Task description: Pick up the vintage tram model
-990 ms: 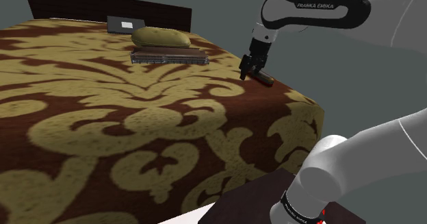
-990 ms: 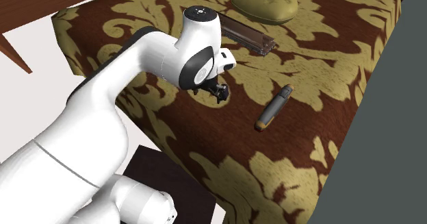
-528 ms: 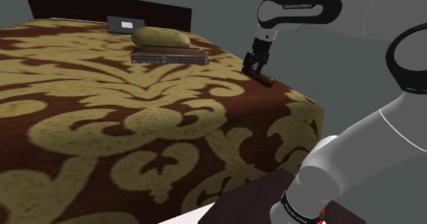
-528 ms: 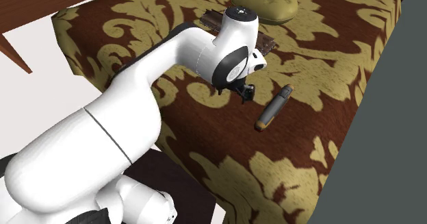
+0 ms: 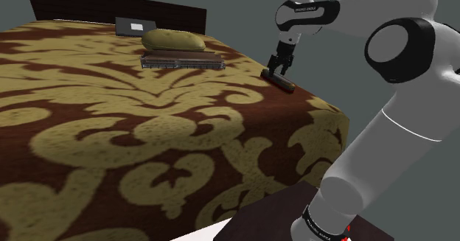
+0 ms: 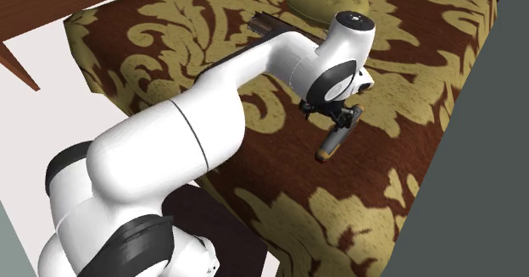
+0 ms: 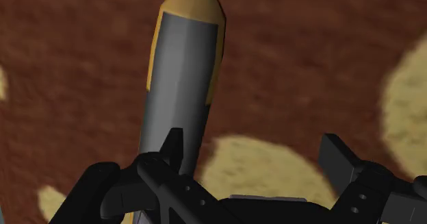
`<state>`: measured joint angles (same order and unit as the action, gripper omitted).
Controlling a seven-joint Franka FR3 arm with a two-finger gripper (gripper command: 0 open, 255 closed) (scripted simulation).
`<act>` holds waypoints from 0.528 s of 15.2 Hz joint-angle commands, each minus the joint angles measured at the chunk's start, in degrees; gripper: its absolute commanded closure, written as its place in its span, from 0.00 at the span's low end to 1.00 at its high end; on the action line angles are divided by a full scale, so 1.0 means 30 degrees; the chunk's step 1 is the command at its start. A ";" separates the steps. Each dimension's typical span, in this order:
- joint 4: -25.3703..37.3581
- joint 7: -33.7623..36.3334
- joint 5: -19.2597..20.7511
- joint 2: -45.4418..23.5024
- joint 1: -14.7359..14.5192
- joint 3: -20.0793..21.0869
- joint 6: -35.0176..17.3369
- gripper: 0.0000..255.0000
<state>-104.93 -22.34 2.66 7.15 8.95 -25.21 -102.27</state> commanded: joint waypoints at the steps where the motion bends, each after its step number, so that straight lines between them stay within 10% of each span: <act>1: 0.1369 -0.0756 -0.0469 -0.1373 0.0297 -0.0552 0.0099 0.00; 8: 0.2790 -0.1881 -0.1364 -0.3505 0.0965 -0.1234 -0.0381 0.00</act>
<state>-95.95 -27.83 -1.34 -3.19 11.77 -28.85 -102.62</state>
